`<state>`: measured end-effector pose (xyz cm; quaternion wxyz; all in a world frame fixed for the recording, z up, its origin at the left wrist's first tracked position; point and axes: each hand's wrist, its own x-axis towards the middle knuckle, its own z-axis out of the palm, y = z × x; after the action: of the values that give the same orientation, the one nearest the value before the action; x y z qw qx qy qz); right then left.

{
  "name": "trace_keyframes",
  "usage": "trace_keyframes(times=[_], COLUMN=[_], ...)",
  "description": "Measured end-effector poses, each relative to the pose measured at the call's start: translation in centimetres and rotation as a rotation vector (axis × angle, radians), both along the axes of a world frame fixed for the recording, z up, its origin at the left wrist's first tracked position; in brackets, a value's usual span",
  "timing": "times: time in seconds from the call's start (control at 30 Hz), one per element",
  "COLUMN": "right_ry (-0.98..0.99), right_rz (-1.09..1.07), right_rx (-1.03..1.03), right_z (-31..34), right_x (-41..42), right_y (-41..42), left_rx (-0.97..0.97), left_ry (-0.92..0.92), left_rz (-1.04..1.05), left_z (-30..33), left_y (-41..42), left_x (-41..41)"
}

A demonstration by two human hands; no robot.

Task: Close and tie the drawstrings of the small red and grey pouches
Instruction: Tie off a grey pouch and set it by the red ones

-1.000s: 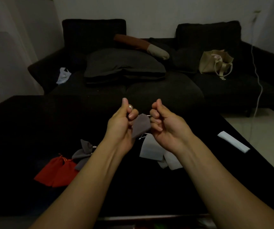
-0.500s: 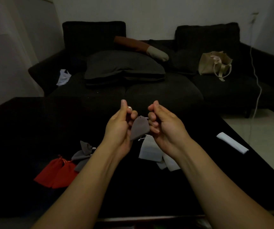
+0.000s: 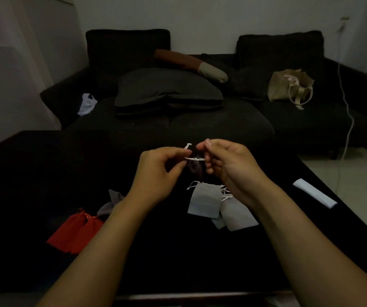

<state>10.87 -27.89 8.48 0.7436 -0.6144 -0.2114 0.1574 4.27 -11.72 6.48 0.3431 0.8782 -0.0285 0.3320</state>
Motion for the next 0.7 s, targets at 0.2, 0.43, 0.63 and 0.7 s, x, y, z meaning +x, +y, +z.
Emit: trace_keyframes(times=[0.2, 0.43, 0.63, 0.7], right_ry=[-0.357, -0.599, -0.565, -0.542], right_rz=[-0.002, -0.083, -0.082, -0.078], right_rx=[-0.452, -0.789, -0.745, -0.739], right_z=[-0.5, -0.1, -0.4, -0.5], right_x=[0.5, 0.4, 0.6, 0.6], right_y=[-0.9, -1.2, -0.9, -0.7], left_rx=[0.166, 0.072, -0.482, -0.579], left_ry=[0.096, 0.245, 0.220, 0.231], left_rz=[-0.004, -0.063, -0.327, -0.320], left_z=[-0.1, -0.5, -0.5, -0.6], left_y=[0.5, 0.2, -1.0, -1.2], left_x=[0.2, 0.5, 0.2, 0.3])
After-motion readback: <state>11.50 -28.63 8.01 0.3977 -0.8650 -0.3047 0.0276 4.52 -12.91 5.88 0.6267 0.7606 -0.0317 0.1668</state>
